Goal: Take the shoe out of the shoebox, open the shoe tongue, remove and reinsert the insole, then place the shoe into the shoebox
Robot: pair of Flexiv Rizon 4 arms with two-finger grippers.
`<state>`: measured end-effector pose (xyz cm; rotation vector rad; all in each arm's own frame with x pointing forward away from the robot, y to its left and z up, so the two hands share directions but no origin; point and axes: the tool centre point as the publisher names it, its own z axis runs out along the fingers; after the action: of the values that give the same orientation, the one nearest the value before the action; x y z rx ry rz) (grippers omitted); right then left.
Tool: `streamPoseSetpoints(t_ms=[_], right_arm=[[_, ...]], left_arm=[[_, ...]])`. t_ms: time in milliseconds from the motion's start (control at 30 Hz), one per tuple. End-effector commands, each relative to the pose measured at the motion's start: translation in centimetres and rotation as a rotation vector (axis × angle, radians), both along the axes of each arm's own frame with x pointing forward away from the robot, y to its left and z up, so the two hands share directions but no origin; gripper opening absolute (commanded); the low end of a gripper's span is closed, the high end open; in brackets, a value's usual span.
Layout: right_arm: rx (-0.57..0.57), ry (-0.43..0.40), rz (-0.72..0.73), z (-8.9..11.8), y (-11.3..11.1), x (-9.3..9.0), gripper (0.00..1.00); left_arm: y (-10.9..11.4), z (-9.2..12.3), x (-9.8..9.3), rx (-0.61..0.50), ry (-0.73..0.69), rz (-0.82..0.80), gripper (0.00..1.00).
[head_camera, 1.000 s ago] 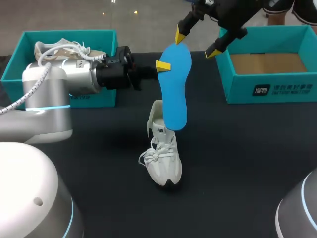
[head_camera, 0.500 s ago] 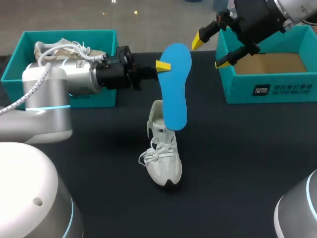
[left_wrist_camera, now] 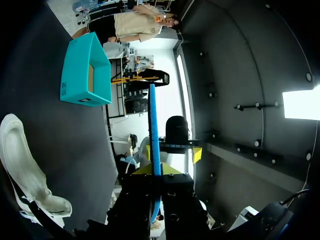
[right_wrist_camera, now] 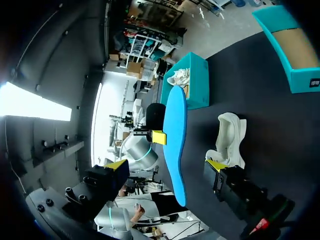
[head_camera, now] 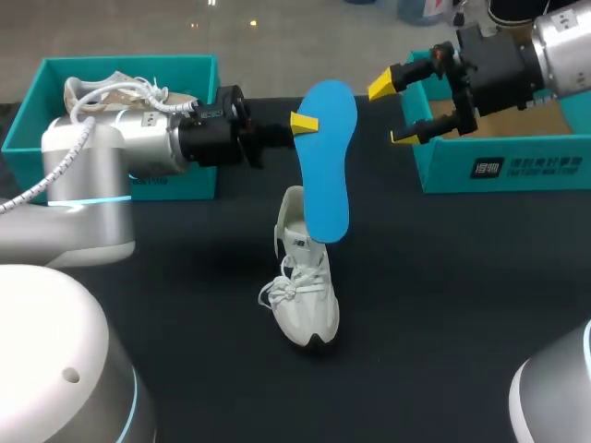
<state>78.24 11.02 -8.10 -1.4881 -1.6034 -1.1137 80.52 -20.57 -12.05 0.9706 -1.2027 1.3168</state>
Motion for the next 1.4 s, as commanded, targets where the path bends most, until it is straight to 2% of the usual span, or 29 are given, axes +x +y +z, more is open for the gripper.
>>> streamPoseSetpoints(t_ms=[33, 133, 200, 667, 833, 1100, 1233, 1333, 1400], right_arm=[[0.266, -0.016, 0.025, -0.8, -0.3, -0.3, 1.00], [0.259, -0.013, 0.035, -1.2, -0.4, -0.3, 1.00], [0.190, -0.004, 0.008, -1.4, -0.4, -0.3, 1.00], [0.190, -0.004, 0.008, -1.4, -0.4, -0.3, 1.00], [0.209, 0.019, 0.004, -2.5, 0.1, -0.2, 1.00], [0.209, 0.019, 0.004, -2.5, 0.1, -0.2, 1.00], [0.209, 0.019, 0.004, -2.5, 0.1, -0.2, 1.00], [0.209, 0.019, 0.004, -2.5, 0.1, -0.2, 1.00], [0.209, 0.019, 0.004, -2.5, 0.1, -0.2, 1.00]], left_arm=[[0.0, 0.0, 0.0, 0.002, -0.001, -0.002, 0.00], [0.0, 0.0, 0.0, 0.002, -0.001, -0.002, 0.00], [0.0, 0.0, 0.0, 0.002, -0.001, -0.002, 0.00], [0.0, 0.0, 0.0, 0.002, -0.001, -0.002, 0.00], [0.0, 0.0, 0.0, 0.002, -0.001, -0.002, 0.00], [0.0, 0.0, 0.0, 0.002, -0.001, -0.002, 0.00], [0.3, 0.4, 0.1, 0.070, -0.174, 0.021, 0.00], [0.4, 0.6, 0.3, 0.147, -0.372, 0.034, 0.00], [0.6, 0.7, 0.4, 0.176, -0.419, 0.063, 0.00]])
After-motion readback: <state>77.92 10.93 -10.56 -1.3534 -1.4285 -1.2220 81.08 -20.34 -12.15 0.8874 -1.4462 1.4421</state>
